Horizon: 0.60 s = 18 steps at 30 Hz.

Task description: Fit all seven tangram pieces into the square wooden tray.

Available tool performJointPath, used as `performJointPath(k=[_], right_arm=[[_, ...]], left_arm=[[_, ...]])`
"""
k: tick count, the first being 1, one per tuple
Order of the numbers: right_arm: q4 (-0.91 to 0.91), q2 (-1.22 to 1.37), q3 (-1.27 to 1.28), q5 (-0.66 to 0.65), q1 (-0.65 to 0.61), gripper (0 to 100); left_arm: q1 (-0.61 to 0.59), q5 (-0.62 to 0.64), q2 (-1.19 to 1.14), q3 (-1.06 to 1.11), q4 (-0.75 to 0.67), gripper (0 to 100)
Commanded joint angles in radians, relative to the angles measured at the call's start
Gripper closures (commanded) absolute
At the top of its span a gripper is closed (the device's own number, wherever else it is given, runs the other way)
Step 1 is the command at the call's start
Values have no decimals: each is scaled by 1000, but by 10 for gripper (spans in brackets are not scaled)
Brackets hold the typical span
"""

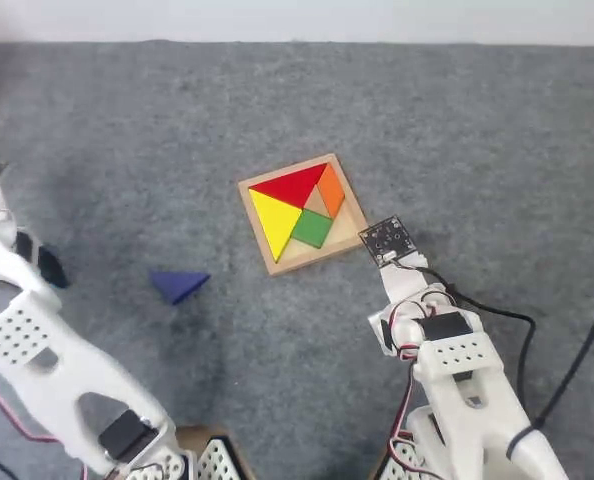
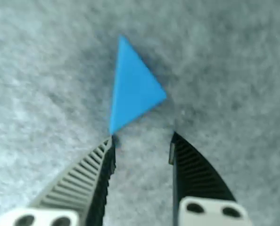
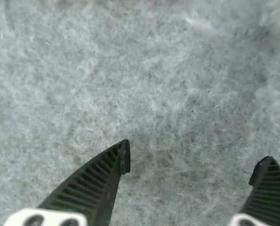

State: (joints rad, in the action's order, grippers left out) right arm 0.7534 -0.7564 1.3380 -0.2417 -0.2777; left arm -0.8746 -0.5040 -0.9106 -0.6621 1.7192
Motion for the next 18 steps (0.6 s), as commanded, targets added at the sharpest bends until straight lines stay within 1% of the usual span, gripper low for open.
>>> performJointPath(k=[1, 5, 7, 9, 12, 13, 18], right_arm=[[-19, 2, -8, -12, -1, 597], [-19, 2, -8, -12, 1, 597], [-19, 2, -8, -12, 1, 597], [-19, 2, -8, -12, 1, 597], [-19, 2, -8, -12, 1, 597], [-19, 2, -8, -12, 1, 597], [-18, 2, -8, -12, 1, 597]], left_arm=[[2, -20, 170, -2, 25, 819], [0, -20, 278, -73, -58, 815], [21, -23, 281, -90, -115, 815], [52, -86, 265, -84, -147, 806], [95, -198, 219, -91, 5, 745], [100, -210, 207, -94, 20, 731], [81, -186, 117, -183, -21, 739]])
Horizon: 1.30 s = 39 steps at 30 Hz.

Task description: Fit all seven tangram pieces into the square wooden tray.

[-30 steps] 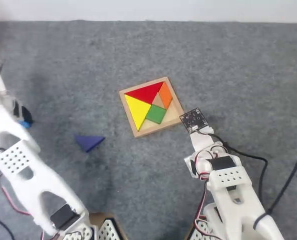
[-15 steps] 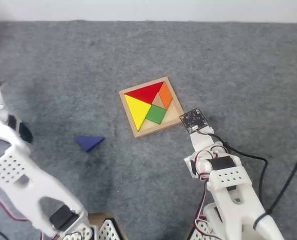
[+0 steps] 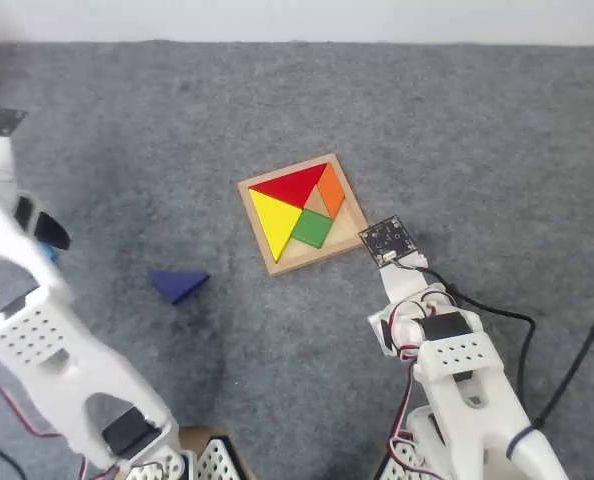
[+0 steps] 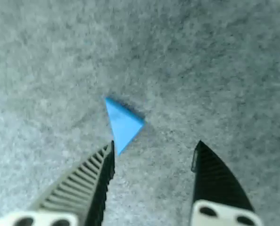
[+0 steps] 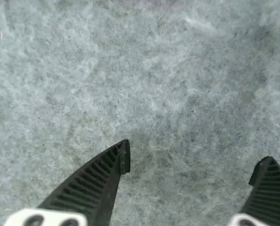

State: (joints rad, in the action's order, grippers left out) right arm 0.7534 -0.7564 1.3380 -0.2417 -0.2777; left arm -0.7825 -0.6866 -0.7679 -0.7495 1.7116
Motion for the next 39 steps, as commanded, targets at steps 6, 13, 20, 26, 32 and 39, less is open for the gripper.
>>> performJointPath(k=[6, 13, 20, 26, 32, 39], right_arm=[[-18, 2, -8, -12, -1, 597], [-18, 2, -8, -12, -1, 597], [-19, 2, -8, -12, -1, 597], [-18, 2, -8, -12, -1, 597], [-16, 2, -8, -12, -1, 597], [-18, 2, -8, -12, -1, 597]], left_arm=[[-32, -6, -166, -245, -11, 739], [-38, -8, -250, -280, 2, 740], [-51, -32, -253, -269, 29, 770], [-55, -43, -304, -243, -15, 771], [-55, -37, -322, -243, -23, 772], [-55, 5, -324, -245, -35, 772]])
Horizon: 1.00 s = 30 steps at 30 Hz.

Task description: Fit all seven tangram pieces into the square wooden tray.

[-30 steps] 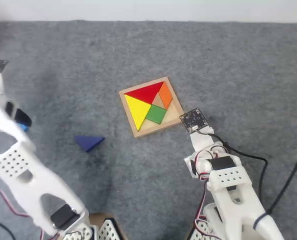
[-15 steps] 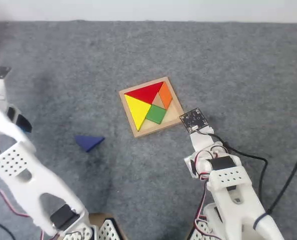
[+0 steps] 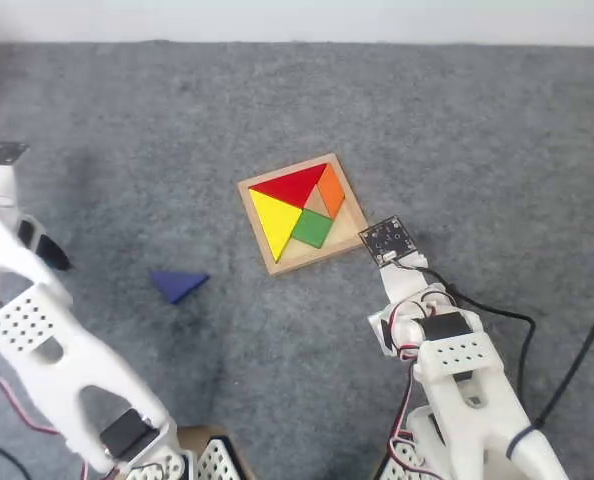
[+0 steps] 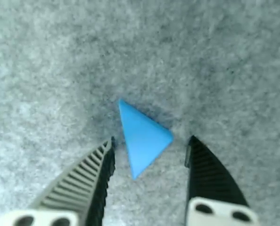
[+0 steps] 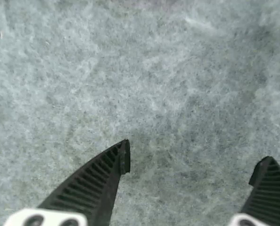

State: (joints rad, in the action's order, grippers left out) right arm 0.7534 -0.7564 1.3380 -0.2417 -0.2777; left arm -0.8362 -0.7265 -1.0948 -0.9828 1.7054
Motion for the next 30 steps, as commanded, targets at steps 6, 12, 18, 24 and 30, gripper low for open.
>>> performJointPath(k=[6, 12, 18, 24, 30], right_arm=[[-18, 2, -8, -12, -1, 597], [-18, 2, -8, -12, -1, 597], [-18, 2, -8, -12, -1, 597], [-18, 2, -8, -12, -1, 597], [-18, 2, -8, -12, -1, 597]], left_arm=[[-2, 86, -3, -8, -52, 795], [-2, 86, -3, -8, -51, 822], [-2, 84, -3, -5, -44, 871], [3, 83, -2, -10, -3, 908], [6, 83, 5, -10, -2, 924]])
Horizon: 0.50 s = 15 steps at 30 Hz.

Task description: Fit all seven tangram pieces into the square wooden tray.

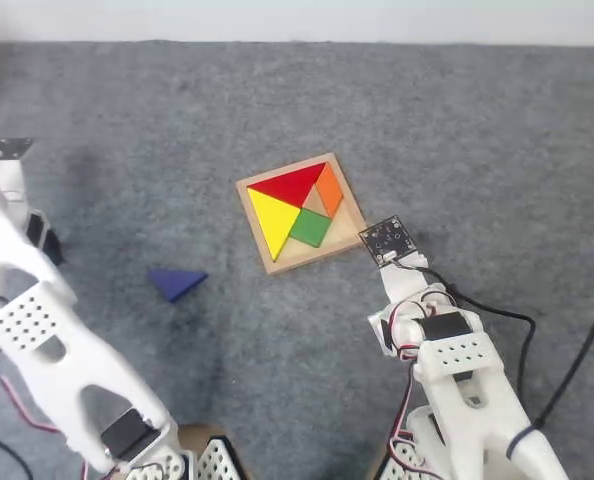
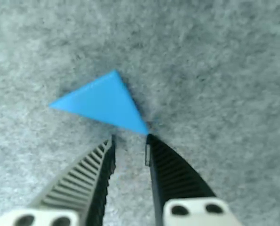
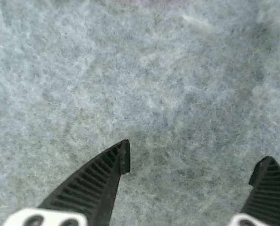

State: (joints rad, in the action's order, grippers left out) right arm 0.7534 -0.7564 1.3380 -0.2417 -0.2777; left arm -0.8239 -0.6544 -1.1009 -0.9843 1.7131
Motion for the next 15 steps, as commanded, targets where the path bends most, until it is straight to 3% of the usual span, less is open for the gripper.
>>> performJointPath(k=[1, 6, 10, 15], right_arm=[[-18, 2, -8, -12, -1, 597], [-16, 2, -8, -12, -1, 597], [-16, 2, -8, -14, -1, 597], [-18, 2, -8, -14, -2, 597]], left_arm=[[-6, 11, 12, -10, 0, 924], [-17, 38, 12, -91, 26, 911], [-68, 120, 14, -231, 43, 803], [-114, 262, 91, -380, 43, 810]])
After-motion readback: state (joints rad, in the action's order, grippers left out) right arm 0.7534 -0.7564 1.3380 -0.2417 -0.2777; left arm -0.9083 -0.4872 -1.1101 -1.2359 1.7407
